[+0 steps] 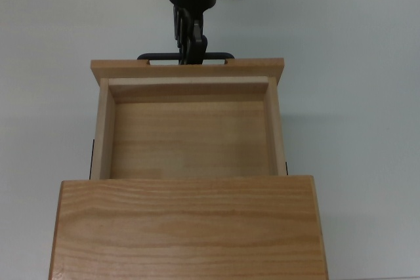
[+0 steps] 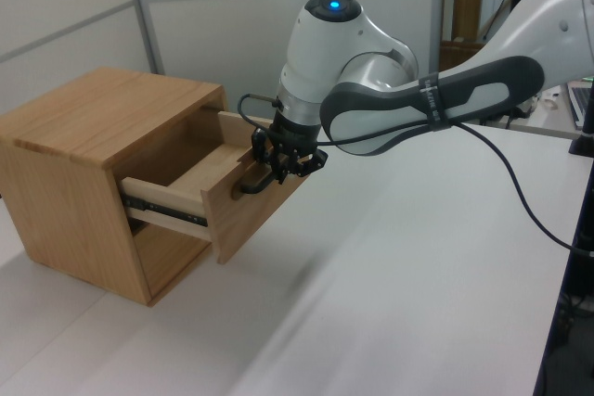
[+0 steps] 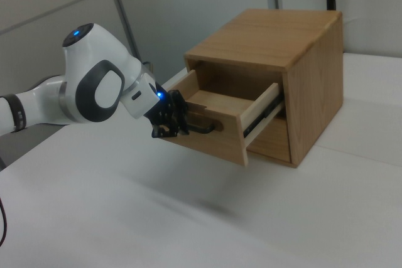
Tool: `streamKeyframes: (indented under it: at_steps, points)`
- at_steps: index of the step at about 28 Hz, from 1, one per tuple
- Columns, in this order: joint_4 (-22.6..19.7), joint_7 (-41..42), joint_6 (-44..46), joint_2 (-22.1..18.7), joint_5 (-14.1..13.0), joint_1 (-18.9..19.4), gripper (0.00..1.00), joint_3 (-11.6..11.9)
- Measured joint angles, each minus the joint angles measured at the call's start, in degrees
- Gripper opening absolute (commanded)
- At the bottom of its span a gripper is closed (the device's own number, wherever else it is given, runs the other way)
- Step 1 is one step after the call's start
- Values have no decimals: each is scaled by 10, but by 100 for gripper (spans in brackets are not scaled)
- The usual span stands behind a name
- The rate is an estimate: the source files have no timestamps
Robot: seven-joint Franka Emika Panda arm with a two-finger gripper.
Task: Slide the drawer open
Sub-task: 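Pull the handle outward, sliding the upper drawer out of the cabinet, then release the handle and raise the gripper away from the drawer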
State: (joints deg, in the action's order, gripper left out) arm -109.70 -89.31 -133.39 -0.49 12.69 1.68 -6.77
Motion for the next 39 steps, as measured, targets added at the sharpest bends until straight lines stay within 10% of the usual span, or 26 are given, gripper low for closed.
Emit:
streamKeyframes:
  at_steps: [20, 28, 39]
  points:
    - [-55, -11, 20, -57, -10, 16, 0, 0]
    - [-61, -2, 33, -65, -11, 20, 87, 0]
    - [-46, 63, 72, -87, -48, 20, 100, 8]
